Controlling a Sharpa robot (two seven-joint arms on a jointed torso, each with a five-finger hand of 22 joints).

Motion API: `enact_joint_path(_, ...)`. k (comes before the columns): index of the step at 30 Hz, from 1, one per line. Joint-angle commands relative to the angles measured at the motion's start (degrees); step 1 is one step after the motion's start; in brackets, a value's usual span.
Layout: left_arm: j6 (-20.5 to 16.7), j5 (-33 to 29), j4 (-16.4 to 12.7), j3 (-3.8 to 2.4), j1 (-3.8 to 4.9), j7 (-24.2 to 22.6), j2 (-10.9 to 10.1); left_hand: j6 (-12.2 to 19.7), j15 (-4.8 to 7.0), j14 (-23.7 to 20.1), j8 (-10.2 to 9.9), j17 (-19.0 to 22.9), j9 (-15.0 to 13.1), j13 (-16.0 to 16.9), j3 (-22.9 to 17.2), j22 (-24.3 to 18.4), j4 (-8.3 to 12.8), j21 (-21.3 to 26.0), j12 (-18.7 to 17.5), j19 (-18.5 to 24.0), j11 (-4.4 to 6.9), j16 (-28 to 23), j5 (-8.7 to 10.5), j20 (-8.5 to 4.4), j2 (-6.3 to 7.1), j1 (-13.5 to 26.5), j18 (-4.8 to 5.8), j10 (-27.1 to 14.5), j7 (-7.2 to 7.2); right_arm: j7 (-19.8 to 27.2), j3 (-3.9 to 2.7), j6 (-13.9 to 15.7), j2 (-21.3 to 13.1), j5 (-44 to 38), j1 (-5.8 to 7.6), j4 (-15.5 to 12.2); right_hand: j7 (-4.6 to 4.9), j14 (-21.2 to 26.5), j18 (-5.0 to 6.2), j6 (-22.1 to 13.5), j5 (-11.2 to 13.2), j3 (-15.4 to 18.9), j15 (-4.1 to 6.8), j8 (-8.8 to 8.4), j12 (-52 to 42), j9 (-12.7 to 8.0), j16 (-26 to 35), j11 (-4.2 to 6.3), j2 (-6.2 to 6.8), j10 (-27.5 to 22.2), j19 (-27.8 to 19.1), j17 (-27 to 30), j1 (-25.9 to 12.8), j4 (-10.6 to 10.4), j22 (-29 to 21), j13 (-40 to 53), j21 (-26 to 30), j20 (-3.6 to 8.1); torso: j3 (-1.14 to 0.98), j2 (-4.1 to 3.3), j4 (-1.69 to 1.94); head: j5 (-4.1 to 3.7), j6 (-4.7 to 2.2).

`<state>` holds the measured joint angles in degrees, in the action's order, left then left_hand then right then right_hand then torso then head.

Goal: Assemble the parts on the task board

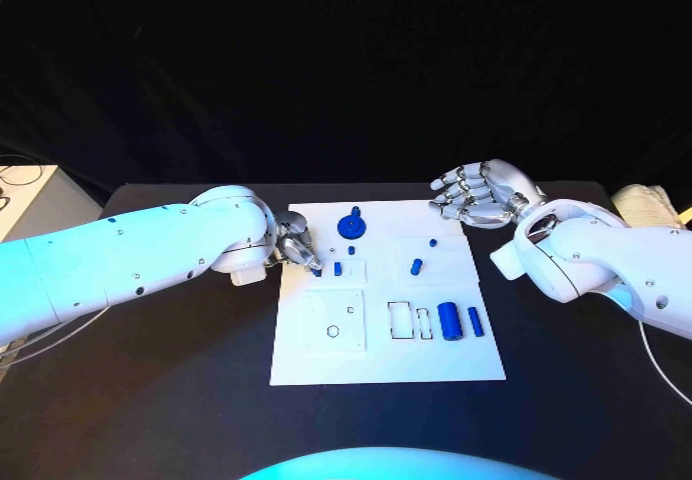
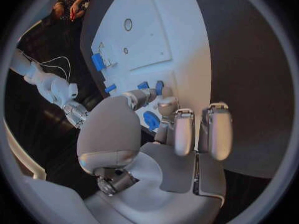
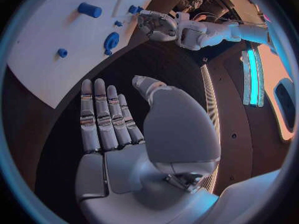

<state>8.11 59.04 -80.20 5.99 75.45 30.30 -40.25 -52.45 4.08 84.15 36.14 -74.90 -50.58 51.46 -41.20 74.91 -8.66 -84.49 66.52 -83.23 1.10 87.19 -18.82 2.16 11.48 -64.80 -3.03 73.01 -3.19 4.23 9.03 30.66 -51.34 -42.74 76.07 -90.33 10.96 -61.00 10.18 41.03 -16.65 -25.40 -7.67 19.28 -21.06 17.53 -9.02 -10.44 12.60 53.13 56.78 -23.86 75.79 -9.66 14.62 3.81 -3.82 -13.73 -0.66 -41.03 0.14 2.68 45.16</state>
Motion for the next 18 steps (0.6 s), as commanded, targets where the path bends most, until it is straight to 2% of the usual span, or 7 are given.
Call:
enact_joint_path(1,1.65,0.39,-0.09,0.02,-0.06,-0.23,0.12,-0.55,0.37,4.73,0.15,-10.98,-0.04,0.08,-9.69,6.27,10.02,-0.41,0.35,-0.46,0.11,0.24,-0.37,-0.09,-0.26,0.01,0.73,0.47,0.05,0.33,-0.01,-0.73,-0.04,-0.16,-0.02,-0.10,3.49,0.08,0.30,0.09,-0.25,0.03,0.17,0.15,-0.22,-0.05,0.27,-0.09,-0.50,-0.11,-0.27,0.06,0.09,0.26,-0.05,-0.09,0.03,-0.04,0.01,-0.02,0.00,-0.07,0.09)
enact_joint_path(18,3.37,0.34,-0.14,0.03,-0.06,-0.17,0.25,-0.57,0.37,4.75,0.14,-11.08,-0.04,0.15,-9.70,6.21,10.08,-0.38,0.39,-0.42,0.12,0.31,-0.38,-0.10,-0.18,0.00,0.72,0.51,0.06,0.33,-0.01,-0.74,-0.07,-0.16,-0.02,-0.15,3.49,0.08,0.30,0.09,-0.25,0.03,0.17,0.15,-0.22,-0.05,0.27,-0.09,-0.50,-0.11,-0.27,0.06,0.09,0.26,-0.05,-0.09,0.03,-0.04,0.03,0.01,0.05,-0.12,0.33)
